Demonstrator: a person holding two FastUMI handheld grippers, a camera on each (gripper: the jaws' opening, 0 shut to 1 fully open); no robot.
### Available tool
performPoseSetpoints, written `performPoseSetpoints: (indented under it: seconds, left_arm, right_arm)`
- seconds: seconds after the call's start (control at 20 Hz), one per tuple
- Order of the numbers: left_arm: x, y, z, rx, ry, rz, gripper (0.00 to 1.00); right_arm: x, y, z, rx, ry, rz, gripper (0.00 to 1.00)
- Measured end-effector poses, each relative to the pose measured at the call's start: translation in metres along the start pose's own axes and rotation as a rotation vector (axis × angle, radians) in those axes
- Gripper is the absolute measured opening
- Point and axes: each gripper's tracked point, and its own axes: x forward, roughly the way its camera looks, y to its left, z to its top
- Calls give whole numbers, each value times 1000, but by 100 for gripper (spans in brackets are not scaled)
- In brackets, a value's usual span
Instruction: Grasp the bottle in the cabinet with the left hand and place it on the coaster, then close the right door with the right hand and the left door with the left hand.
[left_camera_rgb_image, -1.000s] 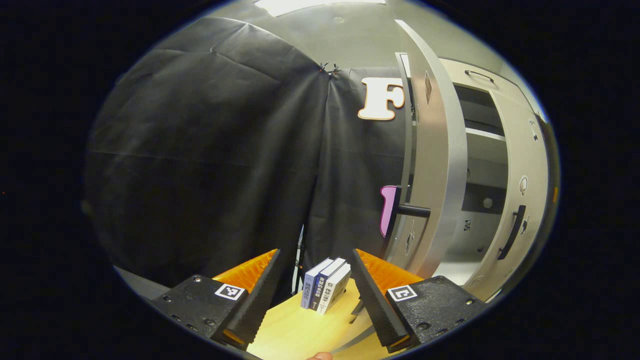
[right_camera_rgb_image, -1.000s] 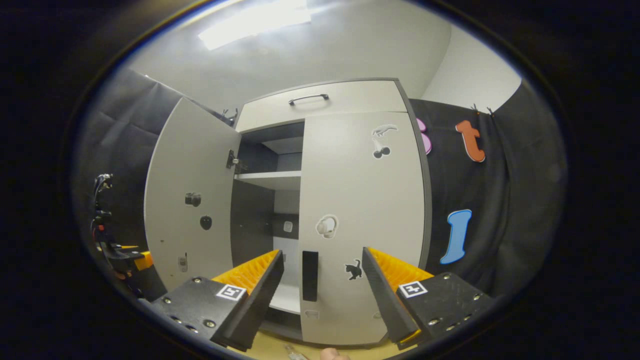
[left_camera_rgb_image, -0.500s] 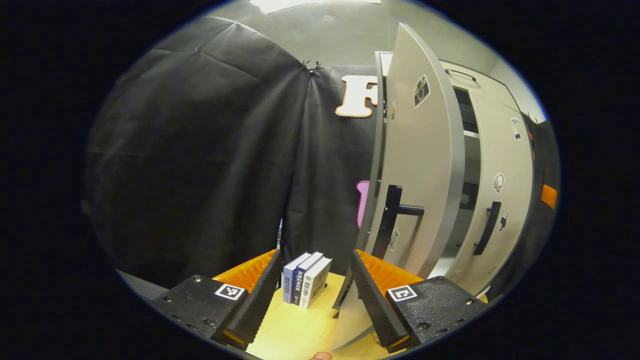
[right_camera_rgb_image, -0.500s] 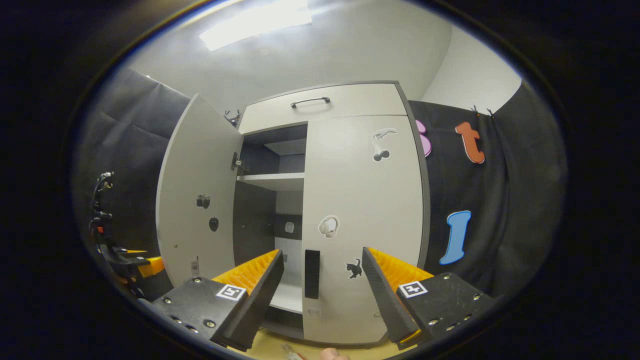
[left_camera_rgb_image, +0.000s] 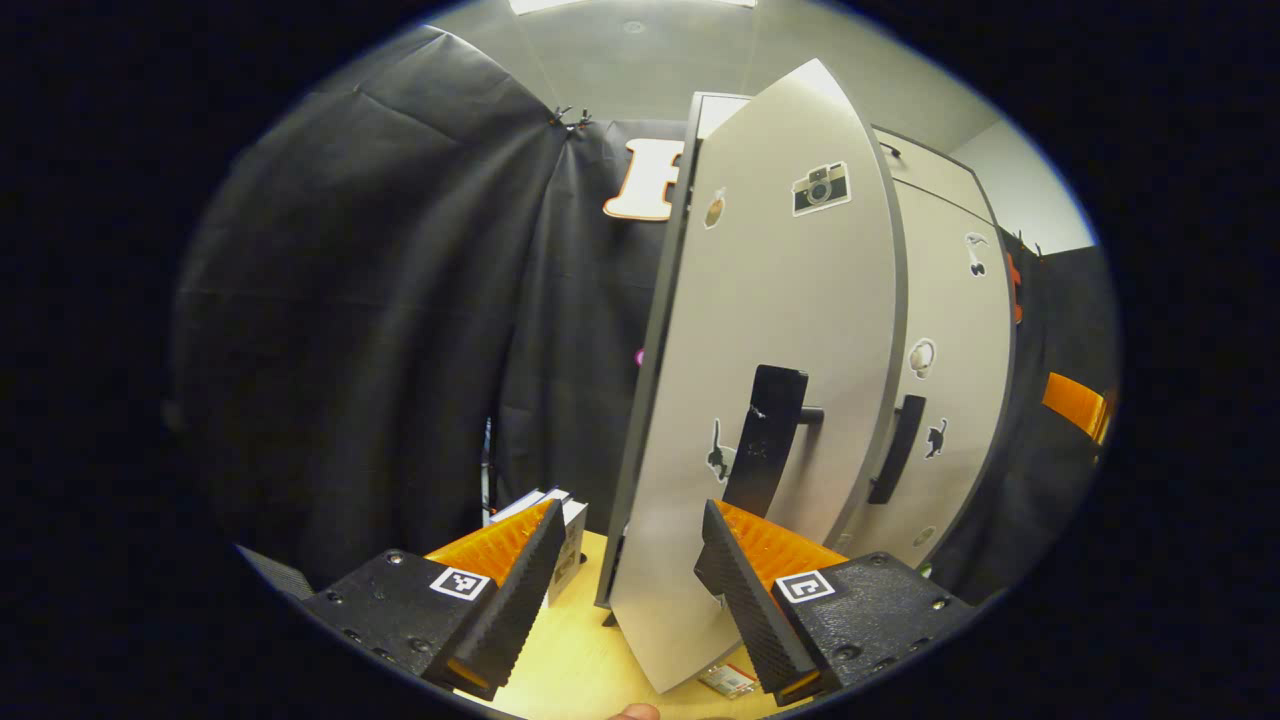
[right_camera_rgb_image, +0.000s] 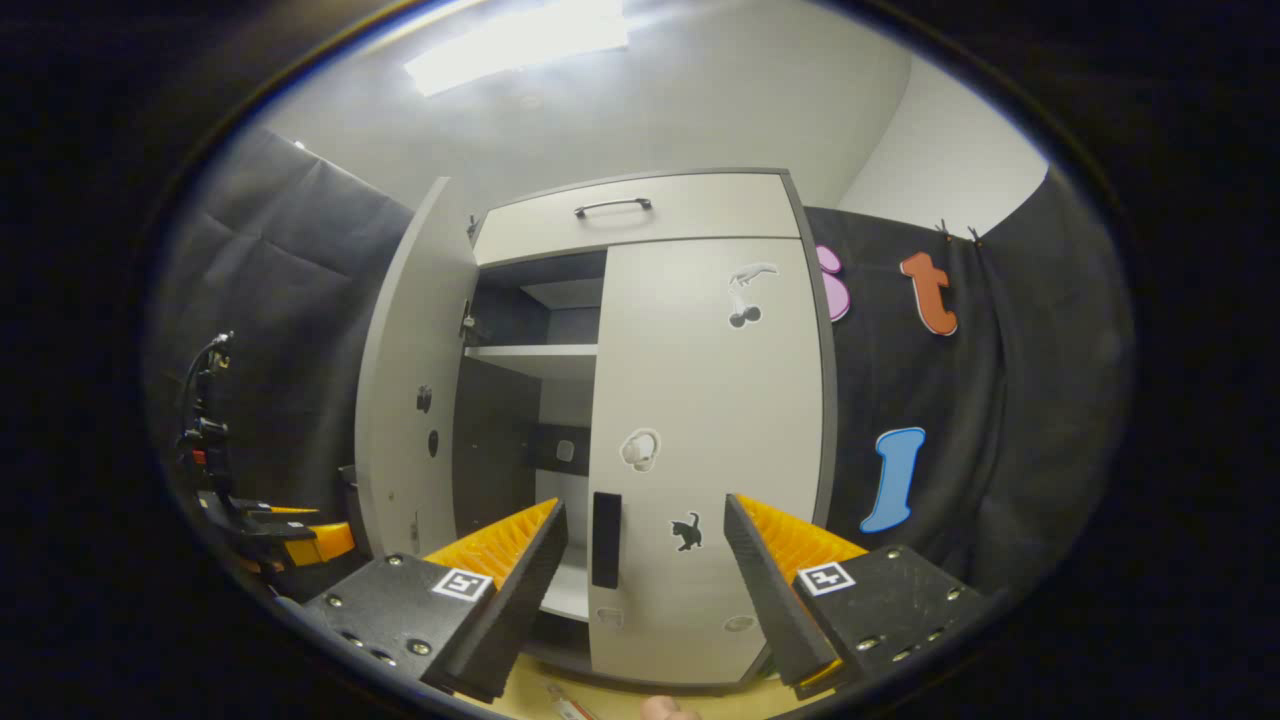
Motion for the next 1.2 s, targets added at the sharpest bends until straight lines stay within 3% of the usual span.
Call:
performPoseSetpoints:
  seconds: [0.1, 0.15, 0.2, 1.2]
  left_arm:
    - [3, -16, -1, -1, 5, -39, 83]
    - [4, -23, -2, 1, 8, -56, 95]
    - [5, -28, -1, 6, 6, -65, 91]
    - [5, -53, 4, 24, 6, -118, 91]
  right_arm:
    - [-1, -5, 0, 0, 2, -12, 95]
    - [0, -8, 1, 1, 2, -16, 95]
    - [-2, -9, 0, 3, 3, -19, 95]
    - [-9, -17, -2, 2, 11, -34, 95]
